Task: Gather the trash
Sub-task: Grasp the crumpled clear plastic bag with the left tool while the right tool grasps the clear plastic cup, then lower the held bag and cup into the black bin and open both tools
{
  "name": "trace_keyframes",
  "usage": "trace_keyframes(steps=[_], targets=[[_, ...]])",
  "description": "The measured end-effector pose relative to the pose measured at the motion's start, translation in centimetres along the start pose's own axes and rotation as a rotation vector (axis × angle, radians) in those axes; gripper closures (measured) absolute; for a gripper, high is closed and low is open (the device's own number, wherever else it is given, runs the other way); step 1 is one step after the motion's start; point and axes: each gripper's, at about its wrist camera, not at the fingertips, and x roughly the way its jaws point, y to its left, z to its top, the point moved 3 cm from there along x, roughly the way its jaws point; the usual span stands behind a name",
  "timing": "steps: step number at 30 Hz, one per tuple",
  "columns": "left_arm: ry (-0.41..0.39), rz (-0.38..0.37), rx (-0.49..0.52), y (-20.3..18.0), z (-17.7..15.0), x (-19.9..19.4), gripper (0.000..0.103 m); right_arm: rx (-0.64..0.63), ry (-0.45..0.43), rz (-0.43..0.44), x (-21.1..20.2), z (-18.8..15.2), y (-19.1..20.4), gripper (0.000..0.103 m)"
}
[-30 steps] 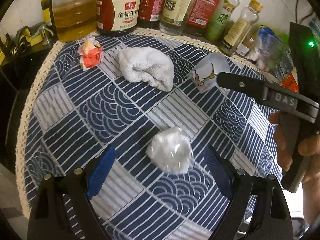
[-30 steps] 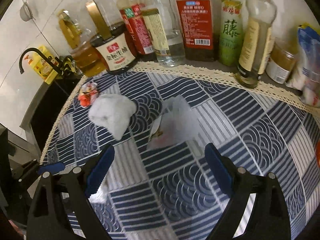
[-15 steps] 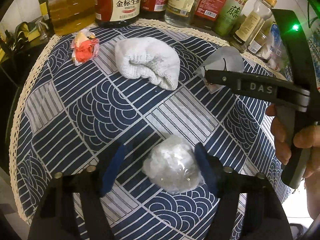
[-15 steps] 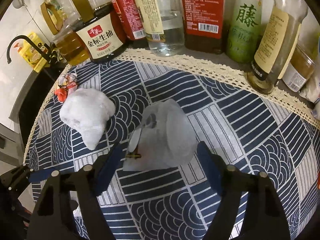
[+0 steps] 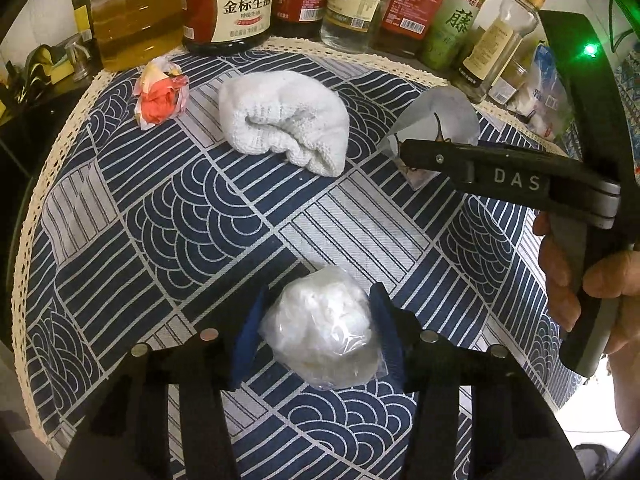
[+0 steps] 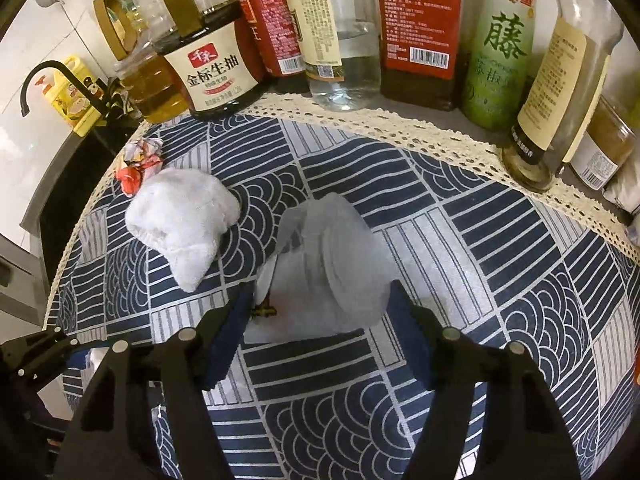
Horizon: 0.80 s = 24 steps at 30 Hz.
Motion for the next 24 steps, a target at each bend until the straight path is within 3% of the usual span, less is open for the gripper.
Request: trace_keyframes(steps=[13, 24], targets=[[-0.030, -0.031, 0.017, 1.1, -0.6, -1.8, 0.053, 0.032, -0.038, -0.006, -2.2, -1.5, 1.9, 0.035], [-0.064, -0.080, 0.086, 3.5, -2.8, -4.8, 0.053, 0.098, -0.095, -0.047, -6.7, -5.0, 6.5, 0.035]])
